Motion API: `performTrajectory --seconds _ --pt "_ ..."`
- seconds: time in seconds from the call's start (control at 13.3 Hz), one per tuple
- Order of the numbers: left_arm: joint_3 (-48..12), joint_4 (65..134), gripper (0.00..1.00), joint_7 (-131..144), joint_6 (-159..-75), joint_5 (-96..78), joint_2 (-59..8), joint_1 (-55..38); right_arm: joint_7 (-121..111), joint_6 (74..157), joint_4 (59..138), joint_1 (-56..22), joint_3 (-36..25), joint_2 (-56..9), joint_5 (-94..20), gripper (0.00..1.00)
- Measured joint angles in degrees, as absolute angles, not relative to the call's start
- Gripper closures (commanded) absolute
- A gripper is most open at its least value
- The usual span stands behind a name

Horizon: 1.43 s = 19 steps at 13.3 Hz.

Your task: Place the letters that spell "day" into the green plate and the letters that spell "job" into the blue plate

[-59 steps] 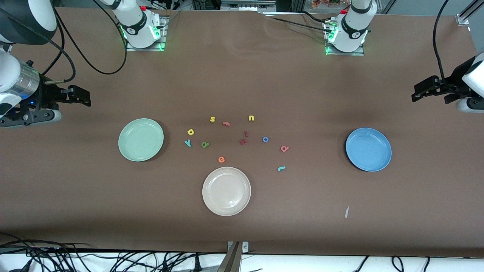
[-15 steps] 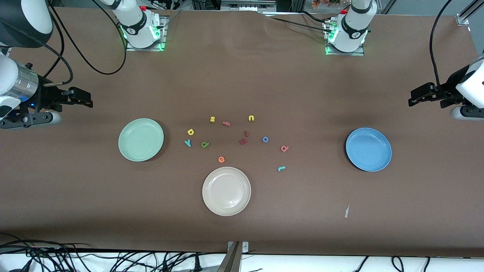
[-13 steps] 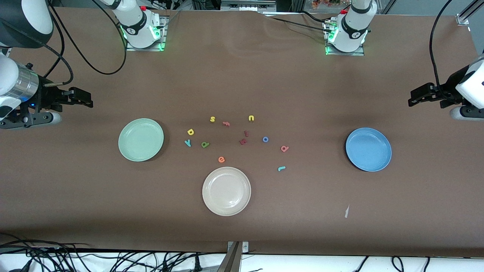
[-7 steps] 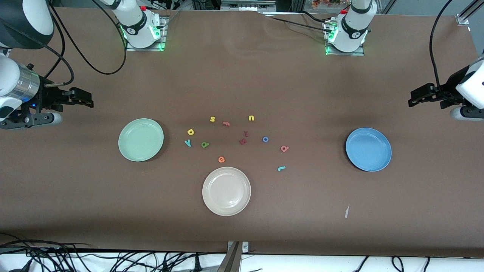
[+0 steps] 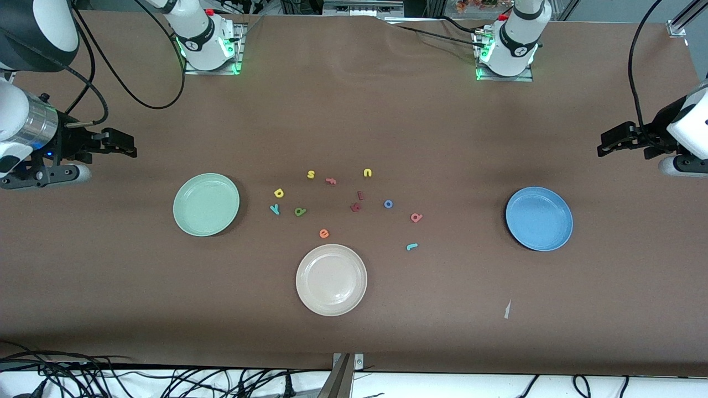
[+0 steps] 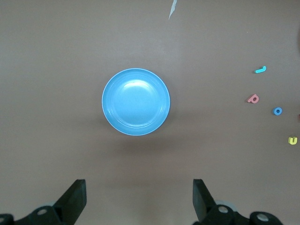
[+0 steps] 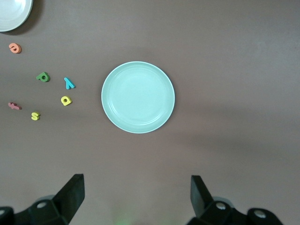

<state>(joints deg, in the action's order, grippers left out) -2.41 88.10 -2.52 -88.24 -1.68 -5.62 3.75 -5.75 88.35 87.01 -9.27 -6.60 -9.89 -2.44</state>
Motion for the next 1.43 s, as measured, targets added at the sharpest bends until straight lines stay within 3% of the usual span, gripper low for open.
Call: performTrajectory --seconds 0.9,1.43 --pt "-2.57 88.13 0.00 -2.52 -88.40 -1.68 -6.92 3.54 -5.57 88.89 87.75 -9.56 -6.43 -9.95 -3.41 0.00" --pt "-3.14 86.49 0.00 -1.05 -93.52 -4.35 -18.36 -3.75 -4.46 95.13 87.85 -15.31 -5.93 -15.27 -4.62 0.00"
